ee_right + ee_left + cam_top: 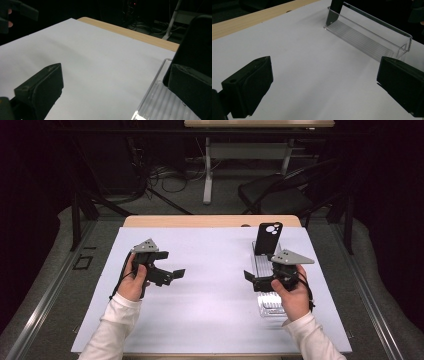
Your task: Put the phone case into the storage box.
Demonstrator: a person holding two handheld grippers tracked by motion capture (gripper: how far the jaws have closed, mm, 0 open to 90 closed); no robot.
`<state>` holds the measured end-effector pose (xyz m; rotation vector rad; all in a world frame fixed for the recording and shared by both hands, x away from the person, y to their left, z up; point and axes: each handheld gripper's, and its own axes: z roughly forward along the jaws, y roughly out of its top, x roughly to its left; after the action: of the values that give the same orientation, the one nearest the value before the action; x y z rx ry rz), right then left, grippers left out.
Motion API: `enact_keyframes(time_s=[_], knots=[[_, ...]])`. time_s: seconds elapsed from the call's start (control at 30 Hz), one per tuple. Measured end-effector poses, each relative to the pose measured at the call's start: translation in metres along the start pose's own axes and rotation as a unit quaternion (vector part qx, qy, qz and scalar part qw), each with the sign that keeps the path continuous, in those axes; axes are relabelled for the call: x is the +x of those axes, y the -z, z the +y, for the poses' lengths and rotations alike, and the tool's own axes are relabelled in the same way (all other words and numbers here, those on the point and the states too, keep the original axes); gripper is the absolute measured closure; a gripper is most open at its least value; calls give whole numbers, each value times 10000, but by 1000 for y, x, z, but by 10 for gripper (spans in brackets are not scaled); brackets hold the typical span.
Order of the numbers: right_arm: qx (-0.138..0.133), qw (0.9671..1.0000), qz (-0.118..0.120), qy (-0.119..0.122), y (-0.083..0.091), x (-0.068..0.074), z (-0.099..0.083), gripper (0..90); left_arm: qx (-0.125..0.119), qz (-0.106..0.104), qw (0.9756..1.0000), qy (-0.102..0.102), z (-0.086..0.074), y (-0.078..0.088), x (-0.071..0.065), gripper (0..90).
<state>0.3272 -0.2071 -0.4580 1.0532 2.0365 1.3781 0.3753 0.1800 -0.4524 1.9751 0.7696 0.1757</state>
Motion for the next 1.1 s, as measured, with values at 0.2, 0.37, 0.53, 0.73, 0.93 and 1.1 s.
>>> enact_keyframes(time_s=[0.2, 0.37, 0.53, 0.73, 0.93, 1.1], knots=[[-108, 9997, 196, 63, -3, 20, -13, 0, 12, -2, 10000, -22, -1, 1, -1, 6], [-132, 9995, 301, -47, -6, 27, -26, 0, -13, 14, 10000, -27, -2, 2, 0, 6], [-128, 9994, 326, 40, -10, 34, -40, 0, -15, 43, 10000, -27, -4, 3, 0, 6], [-77, 9990, 419, 150, -16, 43, -54, 0, -29, 51, 10000, 2, -7, 1, 2, 6], [-1, 9980, 584, 234, -22, 51, -62, 0, -19, 65, 10000, -31, -8, 0, 2, 6], [59, 9972, 685, 282, -26, 56, -67, 0, -3, 65, 10000, -67, -8, -2, 1, 6]])
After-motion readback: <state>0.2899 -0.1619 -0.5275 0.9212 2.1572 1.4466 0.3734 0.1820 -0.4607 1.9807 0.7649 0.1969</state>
